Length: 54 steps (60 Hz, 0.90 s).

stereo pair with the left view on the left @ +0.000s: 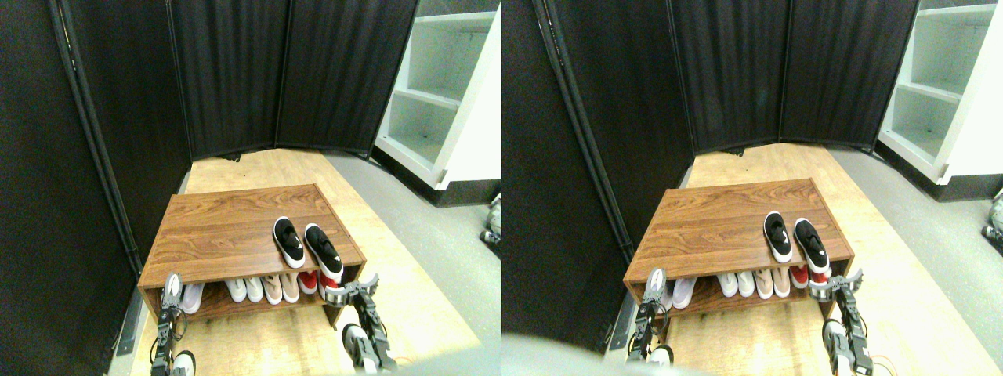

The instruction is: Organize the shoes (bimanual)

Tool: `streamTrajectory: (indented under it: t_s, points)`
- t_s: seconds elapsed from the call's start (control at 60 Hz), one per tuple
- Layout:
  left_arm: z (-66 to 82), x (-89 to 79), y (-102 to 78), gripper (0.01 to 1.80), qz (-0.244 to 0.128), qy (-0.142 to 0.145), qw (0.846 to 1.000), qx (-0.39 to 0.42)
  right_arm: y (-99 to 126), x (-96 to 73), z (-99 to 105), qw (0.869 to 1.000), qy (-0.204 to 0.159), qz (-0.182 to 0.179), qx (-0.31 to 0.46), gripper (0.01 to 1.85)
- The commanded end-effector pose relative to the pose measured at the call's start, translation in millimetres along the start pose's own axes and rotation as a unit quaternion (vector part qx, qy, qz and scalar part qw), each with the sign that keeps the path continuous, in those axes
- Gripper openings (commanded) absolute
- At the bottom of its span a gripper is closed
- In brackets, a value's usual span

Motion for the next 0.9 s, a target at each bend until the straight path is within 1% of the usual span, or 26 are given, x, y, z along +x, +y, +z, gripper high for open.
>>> streamTrajectory:
  t_s: [0.017, 0.083, 0.15, 0.167, 0.183, 0.217, 0.317, 0.367, 0.433, 0.483, 0.633, 0.717, 0.767, 0.8, 0.833, 0.883, 0.9]
  points:
    - [4.2, 1.1, -8.2, 0.01, -0.021, -0.016, 1.000, 0.002, 0.7, 14.0, -2.2, 1.000, 0.016, 0.012, 0.010, 1.69]
    - [4.7, 0.9, -7.8, 0.01, -0.025, -0.015, 1.000, 0.006, -0.4, 21.4, -4.1, 1.000, 0.021, 0.008, 0.006, 1.63]
    - [4.9, 0.4, -7.7, 0.01, -0.024, -0.016, 1.000, 0.006, -0.8, 24.5, -5.1, 1.000, 0.023, 0.001, 0.004, 1.63]
    - [5.3, 0.0, -7.2, 0.02, -0.024, -0.019, 1.000, 0.006, -1.7, 29.0, -6.3, 1.000, 0.025, -0.004, -0.001, 1.64]
    - [5.3, 0.0, -7.2, 0.02, -0.024, -0.019, 1.000, 0.006, -1.7, 29.0, -6.3, 1.000, 0.025, -0.004, -0.001, 1.64]
    - [5.8, -0.6, -7.1, 0.01, -0.022, -0.028, 0.999, 0.003, -3.2, 34.2, -8.1, 1.000, 0.027, -0.008, 0.004, 1.62]
    - [7.3, -2.0, -7.0, 0.01, -0.021, -0.028, 0.999, 0.002, -5.6, 40.3, -10.0, 1.000, 0.025, -0.012, 0.001, 1.64]
    - [8.5, -3.9, -7.1, 0.01, -0.023, -0.030, 0.999, 0.002, -8.2, 46.8, -10.2, 0.999, 0.026, -0.019, 0.008, 1.66]
    - [9.0, -4.6, -7.1, 0.02, -0.024, -0.031, 0.999, 0.002, -9.4, 49.8, -9.6, 0.999, 0.022, -0.025, 0.008, 1.66]
    - [9.6, -5.3, -5.9, 0.02, -0.026, -0.026, 0.999, 0.002, -11.1, 54.3, -8.9, 0.999, 0.021, -0.026, 0.007, 1.66]
    - [8.3, -7.0, -5.8, 0.01, -0.029, -0.025, 0.999, 0.005, -13.2, 60.8, -9.6, 0.999, 0.019, -0.038, 0.009, 1.71]
    - [8.1, -7.6, -5.8, 0.01, -0.030, -0.022, 0.999, 0.003, -13.8, 61.3, -10.2, 0.999, 0.019, -0.040, 0.011, 1.71]
    - [7.8, -9.2, -6.3, 0.01, -0.027, -0.027, 0.999, 0.002, -12.7, 55.9, -10.3, 0.999, 0.023, -0.037, 0.011, 1.66]
    - [7.8, -9.2, -6.3, 0.01, -0.027, -0.027, 0.999, 0.002, -12.7, 55.9, -10.3, 0.999, 0.023, -0.037, 0.011, 1.66]
    - [7.9, -10.6, -6.5, 0.01, -0.028, -0.030, 0.999, 0.002, -7.8, 44.8, -10.1, 0.999, 0.028, -0.024, 0.011, 1.64]
    - [7.7, -11.4, -6.6, 0.01, -0.029, -0.029, 0.999, 0.001, -2.4, 34.3, -10.2, 0.999, 0.033, -0.018, 0.007, 1.62]
    - [7.7, -11.4, -6.6, 0.01, -0.029, -0.029, 0.999, 0.001, -2.4, 34.3, -10.2, 0.999, 0.033, -0.018, 0.007, 1.62]
